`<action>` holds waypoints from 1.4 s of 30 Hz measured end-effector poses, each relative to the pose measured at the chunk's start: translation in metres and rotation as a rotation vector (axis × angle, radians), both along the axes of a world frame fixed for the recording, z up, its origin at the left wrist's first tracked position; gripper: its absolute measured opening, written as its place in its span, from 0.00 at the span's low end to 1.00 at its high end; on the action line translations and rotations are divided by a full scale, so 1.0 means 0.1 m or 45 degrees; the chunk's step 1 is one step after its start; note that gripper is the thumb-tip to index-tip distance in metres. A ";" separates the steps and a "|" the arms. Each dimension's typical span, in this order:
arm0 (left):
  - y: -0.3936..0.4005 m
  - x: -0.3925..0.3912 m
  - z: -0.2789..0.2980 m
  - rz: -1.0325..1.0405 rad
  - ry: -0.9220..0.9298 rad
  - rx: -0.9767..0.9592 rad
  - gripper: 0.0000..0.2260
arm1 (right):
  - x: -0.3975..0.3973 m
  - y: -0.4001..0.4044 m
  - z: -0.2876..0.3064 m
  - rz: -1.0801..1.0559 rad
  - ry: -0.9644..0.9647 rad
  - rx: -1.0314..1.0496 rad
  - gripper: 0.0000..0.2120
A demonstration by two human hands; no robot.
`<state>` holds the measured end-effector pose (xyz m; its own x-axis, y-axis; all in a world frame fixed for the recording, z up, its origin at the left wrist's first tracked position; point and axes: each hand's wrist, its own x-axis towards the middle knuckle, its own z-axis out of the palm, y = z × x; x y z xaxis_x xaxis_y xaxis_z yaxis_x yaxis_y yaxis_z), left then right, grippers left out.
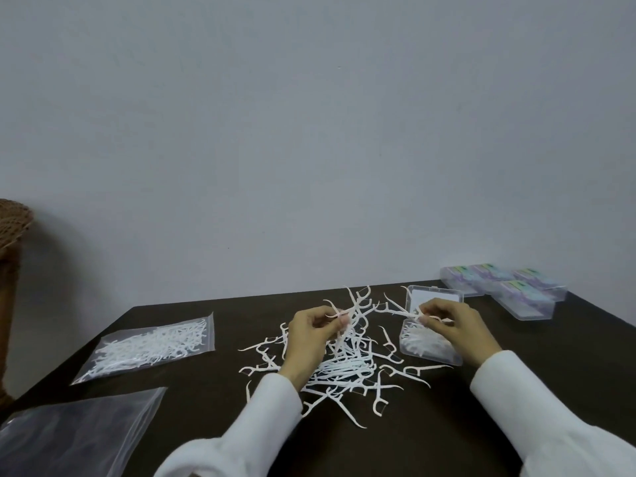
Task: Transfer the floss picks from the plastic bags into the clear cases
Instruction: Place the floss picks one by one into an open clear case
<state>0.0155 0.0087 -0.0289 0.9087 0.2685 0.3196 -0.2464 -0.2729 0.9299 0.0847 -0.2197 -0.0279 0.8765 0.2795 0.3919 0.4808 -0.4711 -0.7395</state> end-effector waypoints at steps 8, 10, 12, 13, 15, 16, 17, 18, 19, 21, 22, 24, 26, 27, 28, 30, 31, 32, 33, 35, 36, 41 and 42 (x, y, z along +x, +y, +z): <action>-0.39 0.29 -0.08 -0.085 -0.012 -0.037 0.06 | 0.15 -0.39 0.03 -0.174 0.033 -0.096 0.10; -0.45 0.33 -0.09 -0.104 -0.022 -0.080 0.05 | 0.18 -0.43 0.01 -0.183 0.032 -0.172 0.09; -0.49 0.38 -0.09 -0.129 -0.017 -0.132 0.05 | 0.20 -0.45 -0.01 -0.167 0.035 -0.253 0.07; -0.50 0.40 -0.09 -0.135 -0.008 -0.156 0.04 | 0.21 -0.44 -0.01 -0.153 0.035 -0.296 0.07; -0.51 0.44 -0.10 -0.156 0.006 -0.208 0.03 | 0.22 -0.44 -0.03 -0.132 0.050 -0.364 0.07; -0.52 0.46 -0.10 -0.172 0.006 -0.239 0.03 | 0.22 -0.43 -0.03 -0.125 0.058 -0.392 0.07; -0.53 0.48 -0.10 -0.185 0.005 -0.268 0.03 | 0.22 -0.43 -0.04 -0.116 0.056 -0.425 0.08; -0.53 0.49 -0.09 -0.196 0.004 -0.293 0.03 | 0.21 -0.41 -0.04 -0.109 0.050 -0.457 0.09; -0.53 0.50 -0.09 -0.207 0.006 -0.321 0.03 | 0.21 -0.41 -0.05 -0.100 0.037 -0.475 0.10; -0.53 0.51 -0.08 -0.242 0.020 -0.382 0.03 | 0.20 -0.38 -0.07 -0.073 0.009 -0.468 0.10; -0.53 0.51 -0.09 -0.264 0.031 -0.407 0.03 | 0.20 -0.36 -0.09 -0.059 -0.004 -0.451 0.10; -0.52 0.51 -0.10 -0.295 0.048 -0.418 0.04 | 0.20 -0.32 -0.11 -0.046 -0.046 -0.426 0.09; -0.50 0.49 -0.11 -0.308 0.047 -0.429 0.03 | 0.19 -0.29 -0.12 -0.049 -0.101 -0.430 0.08; -0.49 0.49 -0.11 -0.310 0.046 -0.438 0.03 | 0.19 -0.28 -0.12 -0.052 -0.128 -0.435 0.07; -0.48 0.49 -0.11 -0.312 0.043 -0.445 0.03 | 0.18 -0.28 -0.13 -0.056 -0.142 -0.439 0.06; -0.48 0.48 -0.12 -0.316 0.041 -0.450 0.03 | 0.16 -0.30 -0.12 -0.092 -0.157 -0.505 0.04; -0.48 0.48 -0.11 -0.316 0.042 -0.455 0.03 | 0.15 -0.31 -0.12 -0.133 -0.185 -0.553 0.04; -0.48 0.48 -0.12 -0.316 0.041 -0.459 0.03 | 0.14 -0.31 -0.11 -0.175 -0.216 -0.579 0.06; -0.47 0.48 -0.12 -0.315 0.040 -0.463 0.03 | 0.13 -0.31 -0.10 -0.200 -0.234 -0.577 0.08; -0.47 0.48 -0.12 -0.315 0.038 -0.468 0.03 | 0.10 -0.29 -0.08 -0.187 -0.235 -0.593 0.12; -0.47 0.48 -0.12 -0.314 0.037 -0.470 0.03 | 0.10 -0.27 -0.08 -0.151 -0.231 -0.643 0.13; -0.47 0.48 -0.13 -0.326 0.056 -0.493 0.05 | 0.10 -0.23 -0.11 -0.121 -0.274 -0.773 0.09; -0.46 0.48 -0.14 -0.328 0.062 -0.491 0.05 | 0.09 -0.22 -0.10 -0.147 -0.291 -0.774 0.08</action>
